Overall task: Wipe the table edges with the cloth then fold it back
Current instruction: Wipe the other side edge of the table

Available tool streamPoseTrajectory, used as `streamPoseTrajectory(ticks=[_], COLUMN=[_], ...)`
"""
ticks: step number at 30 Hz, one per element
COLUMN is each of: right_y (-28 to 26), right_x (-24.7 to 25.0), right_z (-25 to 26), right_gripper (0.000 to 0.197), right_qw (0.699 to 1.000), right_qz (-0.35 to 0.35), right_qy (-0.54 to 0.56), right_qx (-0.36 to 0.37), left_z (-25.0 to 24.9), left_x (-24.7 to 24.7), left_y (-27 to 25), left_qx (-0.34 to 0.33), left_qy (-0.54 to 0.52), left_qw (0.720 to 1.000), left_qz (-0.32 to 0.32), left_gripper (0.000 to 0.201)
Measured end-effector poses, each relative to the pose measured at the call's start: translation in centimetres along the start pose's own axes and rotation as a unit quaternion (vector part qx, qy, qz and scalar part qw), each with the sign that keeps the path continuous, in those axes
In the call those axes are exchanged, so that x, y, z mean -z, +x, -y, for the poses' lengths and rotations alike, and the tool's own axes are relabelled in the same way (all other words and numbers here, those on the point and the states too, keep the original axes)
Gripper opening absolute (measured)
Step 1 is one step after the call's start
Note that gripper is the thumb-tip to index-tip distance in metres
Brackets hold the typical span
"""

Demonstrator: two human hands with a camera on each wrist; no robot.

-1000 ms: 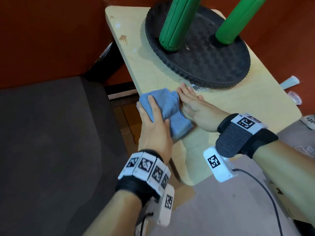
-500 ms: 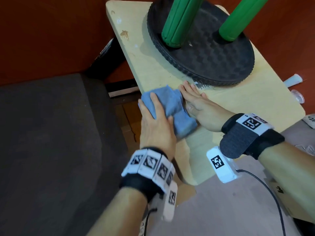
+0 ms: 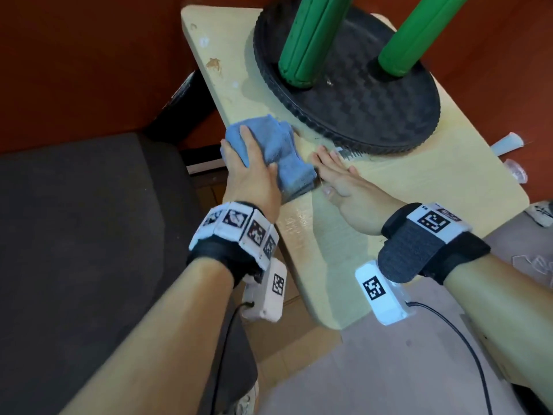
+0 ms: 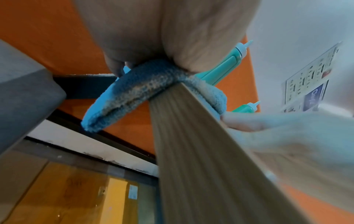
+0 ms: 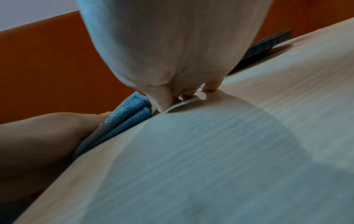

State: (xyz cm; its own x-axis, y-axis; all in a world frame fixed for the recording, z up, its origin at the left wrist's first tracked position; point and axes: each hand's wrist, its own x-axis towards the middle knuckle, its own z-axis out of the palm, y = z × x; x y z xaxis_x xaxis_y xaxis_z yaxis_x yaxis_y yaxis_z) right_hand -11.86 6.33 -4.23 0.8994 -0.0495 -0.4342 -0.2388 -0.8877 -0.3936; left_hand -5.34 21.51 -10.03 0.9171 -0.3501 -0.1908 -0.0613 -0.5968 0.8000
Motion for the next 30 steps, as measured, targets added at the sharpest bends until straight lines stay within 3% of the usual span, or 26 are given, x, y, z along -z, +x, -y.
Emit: streamPoseTrajectory(ticks=[2, 6, 10, 13, 15, 19, 26, 30], right_y=[0.1, 0.1, 0.1, 0.2, 0.2, 0.3, 1.1, 2.6], right_x=[-0.2, -0.4, -0.2, -0.2, -0.1, 0.5, 2.5, 2.3], right_z=[-0.1, -0.2, -0.1, -0.1, -0.1, 0.4, 2.6, 2.7], right_gripper=[0.063, 0.069, 0.065, 0.061, 0.063, 0.067, 0.05, 0.054], right_qw=[1.0, 1.0, 1.0, 1.0, 1.0, 0.998, 0.993, 0.994], right_qz=[-0.003, -0.008, 0.0, -0.003, -0.002, 0.001, -0.047, -0.039], right_qy=[0.004, -0.001, -0.005, -0.017, -0.025, -0.064, -0.093, -0.083], right_qx=[0.0, 0.005, -0.002, 0.001, -0.001, -0.004, 0.059, 0.053], left_z=[-0.4, -0.7, -0.4, -0.5, -0.8, -0.1, -0.7, -0.2], left_x=[-1.1, -3.1, -0.6, 1.2, 0.9, -1.2, 3.0, 2.9], left_y=[-3.4, -9.5, -2.5, 1.5, -0.3, -5.7, 4.5, 3.0], left_qx=[0.0, -0.003, 0.013, 0.023, 0.018, -0.009, 0.026, 0.014], left_qy=[0.032, 0.008, -0.005, -0.014, 0.004, -0.006, 0.024, 0.015], left_qw=[0.999, 0.997, 1.0, 1.0, 1.0, 0.997, 0.999, 0.999], left_qz=[0.003, 0.075, 0.001, -0.001, 0.001, 0.075, -0.002, 0.038], left_gripper=[0.07, 0.074, 0.068, 0.066, 0.066, 0.072, 0.065, 0.065])
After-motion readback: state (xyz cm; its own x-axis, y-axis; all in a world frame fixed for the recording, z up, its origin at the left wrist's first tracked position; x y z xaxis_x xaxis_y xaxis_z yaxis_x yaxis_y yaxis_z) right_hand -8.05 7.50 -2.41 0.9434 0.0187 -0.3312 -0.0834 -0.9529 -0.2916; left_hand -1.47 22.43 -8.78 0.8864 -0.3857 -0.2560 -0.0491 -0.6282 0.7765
